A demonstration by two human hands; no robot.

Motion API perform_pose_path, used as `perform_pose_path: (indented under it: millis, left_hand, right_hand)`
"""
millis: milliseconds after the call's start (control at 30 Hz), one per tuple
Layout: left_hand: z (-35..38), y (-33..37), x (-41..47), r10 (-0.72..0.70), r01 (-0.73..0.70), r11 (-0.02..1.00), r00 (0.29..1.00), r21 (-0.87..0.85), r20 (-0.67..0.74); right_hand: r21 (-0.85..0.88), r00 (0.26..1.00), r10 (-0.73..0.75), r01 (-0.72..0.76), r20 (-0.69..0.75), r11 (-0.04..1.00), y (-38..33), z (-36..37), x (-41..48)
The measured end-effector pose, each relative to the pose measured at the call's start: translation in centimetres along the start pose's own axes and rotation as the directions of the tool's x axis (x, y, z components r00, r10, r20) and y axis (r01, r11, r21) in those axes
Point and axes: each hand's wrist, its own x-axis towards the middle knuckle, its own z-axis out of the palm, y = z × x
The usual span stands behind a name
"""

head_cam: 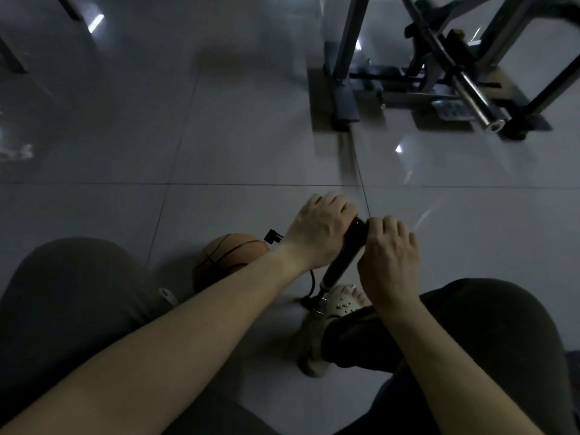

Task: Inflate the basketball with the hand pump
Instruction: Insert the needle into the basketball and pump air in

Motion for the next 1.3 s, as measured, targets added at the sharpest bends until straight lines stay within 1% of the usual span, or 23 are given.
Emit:
perform_pose_path:
  millis: [33, 67, 167, 267, 333, 467, 533, 567, 633, 667, 700, 733, 767, 800, 833, 867, 933, 967, 1000, 1033, 1067, 1200, 1300]
  left_hand:
    - [0.0, 0.2, -0.2, 0.019, -0.019, 1.0, 0.999, 0.007, -0.035]
    - [0.6, 0.4, -1.0, 0.024, -0.024, 1.0, 0.999, 0.002, -0.038]
    - [4.1, 1.1, -4.7, -0.06, 0.06, 0.998, 0.997, -0.002, 0.04]
    - [7.2, 1.0, -7.1, -0.163, 0.162, 0.987, 0.979, 0.018, 0.124]
    - [8.5, 0.9, -7.9, -0.173, 0.17, 0.985, 0.97, 0.031, 0.172]
    - [10.1, 1.1, -9.0, -0.197, 0.17, 0.979, 0.924, 0.11, 0.327]
    - [10.0, 1.2, -9.1, -0.189, 0.158, 0.981, 0.906, 0.111, 0.38]
    - [9.7, 1.0, -9.0, -0.162, 0.141, 0.987, 0.906, 0.081, 0.392]
    - [9.2, -0.1, -8.9, -0.082, 0.115, 0.992, 0.893, -0.048, 0.443]
    - [8.8, -0.8, -8.8, -0.054, 0.127, 0.984, 0.876, -0.122, 0.479]
    - [8.6, -1.7, -8.9, -0.056, 0.173, 0.968, 0.857, -0.184, 0.513]
    - [8.2, -2.6, -9.1, -0.098, 0.238, 0.948, 0.847, -0.209, 0.522]
    - [8.0, -3.8, -9.6, -0.178, 0.31, 0.932, 0.844, -0.188, 0.506]
    - [7.8, -5.1, -10.1, -0.277, 0.371, 0.92, 0.844, -0.126, 0.459]
    - [7.5, -6.6, -10.7, -0.389, 0.436, 0.9, 0.821, -0.019, 0.419]
    - [7.3, -8.2, -11.4, -0.504, 0.507, 0.855, 0.756, 0.113, 0.418]
    - [7.2, -11.2, -13.0, -0.679, 0.615, 0.722, 0.546, 0.316, 0.49]
    - [7.3, -12.5, -13.9, -0.717, 0.645, 0.673, 0.448, 0.362, 0.534]
    - [7.7, -13.4, -14.7, -0.732, 0.674, 0.638, 0.381, 0.372, 0.565]
    - [8.1, -13.9, -15.5, -0.735, 0.701, 0.617, 0.348, 0.359, 0.582]
    - [8.4, -14.0, -16.1, -0.733, 0.722, 0.607, 0.345, 0.334, 0.586]
    - [9.1, -13.1, -16.9, -0.747, 0.748, 0.595, 0.38, 0.294, 0.546]
    - [9.0, -12.7, -16.8, -0.772, 0.777, 0.563, 0.372, 0.282, 0.515]
  right_hand:
    - [0.006, 1.0, 0.01, -0.01, -0.009, 1.0, -0.2, -0.3, -0.3]
    - [0.006, 1.0, 0.025, -0.026, 0.016, 1.0, -0.5, -0.1, -0.9]
    - [-0.032, 0.978, 0.054, -0.048, 0.2, 0.998, -2.0, 2.1, -3.3]
    - [-0.089, 0.918, 0.039, -0.005, 0.396, 0.996, -2.7, 4.5, -4.3]
    - [-0.113, 0.878, 0.045, 0.01, 0.477, 0.994, -2.8, 5.6, -4.1]
    - [-0.131, 0.784, 0.11, -0.037, 0.611, 0.991, -3.0, 8.1, -4.2]
    - [-0.139, 0.768, 0.115, -0.035, 0.629, 0.99, -2.9, 8.8, -4.2]
    - [-0.137, 0.768, 0.114, -0.035, 0.63, 0.99, -2.9, 9.0, -4.2]
    - [-0.114, 0.784, 0.095, -0.031, 0.614, 0.993, -2.6, 9.1, -4.0]
    - [-0.105, 0.798, 0.091, -0.035, 0.596, 0.994, -2.5, 9.1, -3.9]
    - [-0.098, 0.812, 0.094, -0.046, 0.577, 0.994, -2.3, 9.0, -3.9]
    - [-0.089, 0.821, 0.096, -0.056, 0.563, 0.994, -2.2, 9.0, -3.7]
    - [-0.076, 0.823, 0.098, -0.067, 0.559, 0.995, -2.1, 8.9, -3.7]
    - [-0.064, 0.82, 0.102, -0.079, 0.564, 0.995, -2.1, 8.8, -3.6]
    - [-0.056, 0.814, 0.107, -0.091, 0.572, 0.994, -2.1, 8.7, -3.5]
    - [-0.052, 0.806, 0.112, -0.101, 0.582, 0.994, -2.2, 8.7, -3.5]
    - [-0.051, 0.792, 0.121, -0.113, 0.598, 0.992, -2.5, 8.7, -3.4]
    - [-0.051, 0.785, 0.127, -0.121, 0.606, 0.991, -2.6, 8.8, -3.3]
    - [-0.05, 0.779, 0.133, -0.13, 0.613, 0.99, -2.6, 8.8, -3.2]
    - [-0.047, 0.774, 0.136, -0.137, 0.619, 0.99, -2.7, 8.8, -3.1]
    - [-0.044, 0.771, 0.14, -0.144, 0.621, 0.989, -2.7, 8.8, -3.0]
    - [-0.026, 0.768, 0.164, -0.188, 0.619, 0.982, -2.8, 8.6, -2.8]
    - [0.007, 0.767, 0.156, -0.204, 0.623, 0.979, -3.1, 8.3, -2.8]
